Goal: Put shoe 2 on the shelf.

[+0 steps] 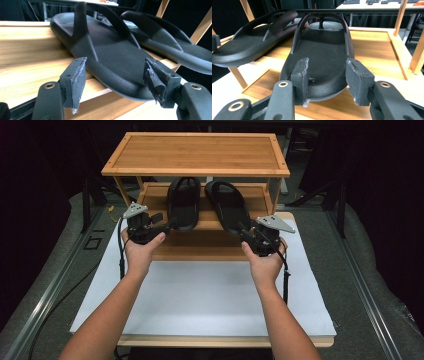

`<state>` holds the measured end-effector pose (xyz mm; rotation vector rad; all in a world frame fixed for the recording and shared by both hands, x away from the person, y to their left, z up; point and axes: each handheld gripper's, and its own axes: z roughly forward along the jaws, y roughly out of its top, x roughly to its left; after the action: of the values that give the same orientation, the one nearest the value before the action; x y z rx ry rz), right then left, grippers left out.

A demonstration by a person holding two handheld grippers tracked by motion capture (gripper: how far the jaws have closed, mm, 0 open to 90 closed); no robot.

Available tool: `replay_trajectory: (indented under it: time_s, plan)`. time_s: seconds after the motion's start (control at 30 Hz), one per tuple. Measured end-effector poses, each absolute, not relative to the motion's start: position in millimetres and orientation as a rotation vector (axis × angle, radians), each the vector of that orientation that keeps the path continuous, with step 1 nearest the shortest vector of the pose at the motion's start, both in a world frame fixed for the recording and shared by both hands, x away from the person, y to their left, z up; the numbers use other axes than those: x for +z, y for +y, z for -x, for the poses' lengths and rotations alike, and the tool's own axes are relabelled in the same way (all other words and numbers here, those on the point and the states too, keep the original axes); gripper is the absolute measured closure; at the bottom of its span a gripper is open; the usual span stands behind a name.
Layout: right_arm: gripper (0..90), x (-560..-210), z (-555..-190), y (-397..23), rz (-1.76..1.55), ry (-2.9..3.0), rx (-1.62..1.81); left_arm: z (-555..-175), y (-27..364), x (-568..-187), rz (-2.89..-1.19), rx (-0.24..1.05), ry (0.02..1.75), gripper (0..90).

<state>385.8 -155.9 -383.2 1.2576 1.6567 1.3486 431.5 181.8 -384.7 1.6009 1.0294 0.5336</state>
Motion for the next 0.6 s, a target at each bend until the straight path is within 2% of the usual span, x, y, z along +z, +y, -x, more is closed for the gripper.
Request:
replay_trajectory:
  time_s: [0.17, 0.6]
  plan:
    - [54.1, -391.4, -383.5, -147.0, -1.213, 1.63, 1.387, -437.8, 180.5, -388.3, -1.604, 0.487, 1.025, 41.9]
    - [54.2, -396.9, -388.5, -125.7, -1.213, 1.564, 1.393, -439.1, 180.2, -384.6, -1.65, 0.488, 1.008, 44.1]
